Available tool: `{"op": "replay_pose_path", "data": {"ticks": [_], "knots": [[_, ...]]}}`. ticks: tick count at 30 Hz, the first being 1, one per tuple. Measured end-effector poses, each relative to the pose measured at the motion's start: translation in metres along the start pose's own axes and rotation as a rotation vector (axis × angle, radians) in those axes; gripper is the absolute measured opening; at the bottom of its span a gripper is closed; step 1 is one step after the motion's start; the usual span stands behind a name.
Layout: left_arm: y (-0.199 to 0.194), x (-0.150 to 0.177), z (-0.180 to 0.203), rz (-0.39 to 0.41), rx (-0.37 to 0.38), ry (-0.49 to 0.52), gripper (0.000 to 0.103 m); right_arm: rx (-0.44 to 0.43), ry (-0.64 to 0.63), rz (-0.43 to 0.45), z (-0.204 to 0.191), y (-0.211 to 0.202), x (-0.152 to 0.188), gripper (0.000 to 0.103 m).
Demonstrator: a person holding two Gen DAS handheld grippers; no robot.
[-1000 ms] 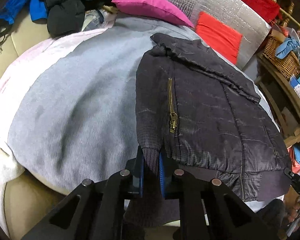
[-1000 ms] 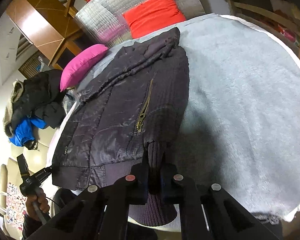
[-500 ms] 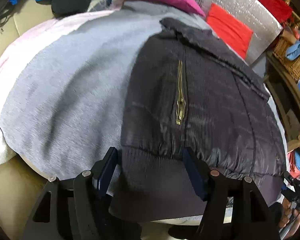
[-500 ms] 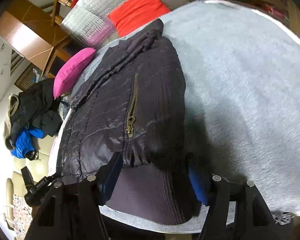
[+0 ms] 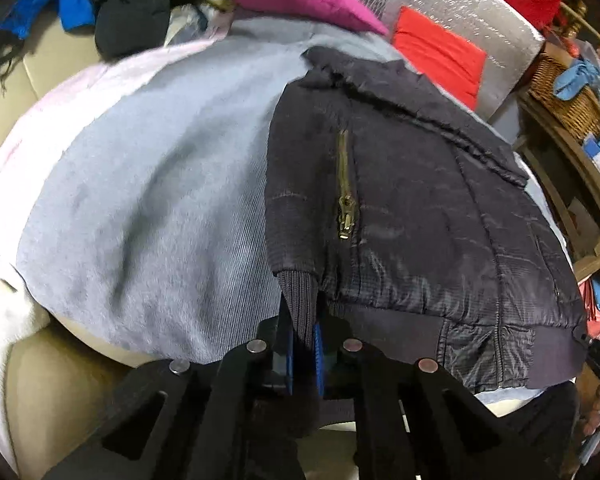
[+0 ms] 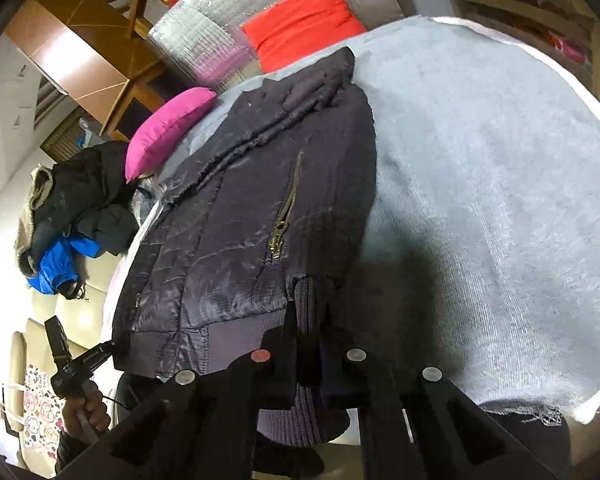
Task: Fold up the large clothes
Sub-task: 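Close both tools on the knit waistband, then lift the waistband with both tools and fold it toward the collar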
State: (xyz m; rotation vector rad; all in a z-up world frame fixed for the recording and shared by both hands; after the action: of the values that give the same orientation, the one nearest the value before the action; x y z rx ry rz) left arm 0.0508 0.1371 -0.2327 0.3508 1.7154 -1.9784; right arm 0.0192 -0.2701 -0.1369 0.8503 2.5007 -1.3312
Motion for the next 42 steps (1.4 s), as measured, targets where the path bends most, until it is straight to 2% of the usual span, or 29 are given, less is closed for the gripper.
{"op": "replay_pose_path", "data": {"ticks": [3, 4, 5, 6, 7, 9, 10, 12, 13, 14, 15, 16, 18, 23, 33, 42], "knots": [[0.016, 0.002, -0.004, -0.037, -0.013, -0.051, 0.02, -0.014, 0.066, -0.005, 0.015, 0.014, 0.005, 0.014], [0.016, 0.001, -0.004, -0.035, -0.01, -0.06, 0.026, -0.015, 0.074, 0.005, 0.017, 0.014, 0.005, 0.016], [0.016, 0.002, -0.005, -0.034, -0.01, -0.064, 0.035, -0.016, 0.077, 0.015, 0.018, 0.014, 0.004, 0.019], [0.016, 0.001, -0.005, -0.032, -0.016, -0.066, 0.042, -0.012, 0.08, 0.019, 0.019, 0.016, 0.003, 0.027], [0.016, 0.002, -0.006, -0.03, -0.021, -0.063, 0.055, -0.01, 0.084, 0.023, 0.021, 0.017, 0.002, 0.033], [0.018, 0.001, -0.008, -0.026, -0.042, -0.064, 0.059, -0.001, 0.092, 0.028, 0.023, 0.02, 0.002, 0.072], [0.021, 0.0, -0.008, -0.025, -0.041, -0.065, 0.059, 0.001, 0.095, 0.031, 0.024, 0.022, 0.002, 0.072], [0.023, -0.001, -0.007, -0.019, -0.044, -0.063, 0.059, 0.002, 0.086, 0.019, 0.021, 0.027, 0.003, 0.071], [0.023, 0.0, -0.007, -0.016, -0.047, -0.057, 0.059, 0.009, 0.069, 0.011, 0.018, 0.029, 0.003, 0.063], [0.023, 0.0, -0.006, -0.017, -0.044, -0.041, 0.047, 0.018, 0.056, 0.0, 0.015, 0.032, 0.004, 0.05], [0.023, 0.002, -0.001, -0.03, -0.007, -0.023, 0.032, 0.024, 0.06, -0.017, 0.017, 0.035, 0.005, 0.02], [0.025, 0.003, 0.003, -0.032, -0.021, -0.007, 0.016, 0.025, 0.071, -0.021, 0.018, 0.037, 0.006, 0.02], [0.021, 0.001, 0.007, -0.019, -0.034, 0.013, 0.011, 0.015, 0.069, -0.014, 0.015, 0.033, 0.006, 0.013], [0.001, 0.001, 0.005, 0.012, 0.006, 0.0, 0.009, -0.021, 0.067, 0.003, 0.009, 0.013, 0.005, 0.009], [-0.025, 0.019, -0.008, 0.012, 0.057, -0.028, 0.008, -0.071, 0.059, -0.018, 0.006, -0.009, 0.02, 0.008], [-0.044, -0.006, -0.006, 0.045, 0.129, -0.061, 0.008, -0.157, 0.073, -0.005, -0.002, -0.036, 0.019, 0.008]]}}
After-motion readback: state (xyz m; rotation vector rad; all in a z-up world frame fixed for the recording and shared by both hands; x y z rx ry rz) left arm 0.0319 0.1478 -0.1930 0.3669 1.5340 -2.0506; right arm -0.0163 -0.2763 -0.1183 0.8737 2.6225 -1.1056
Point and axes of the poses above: each gripper's, at about its wrist camera, not at the fingertips, and y roughly the way its jaws point, z to its right, x to its underside, the point moved 9 cm from there along y, roughly the way its jaws point, and after that the axes turned 6 degrees about -x, right-handed, at the moved point
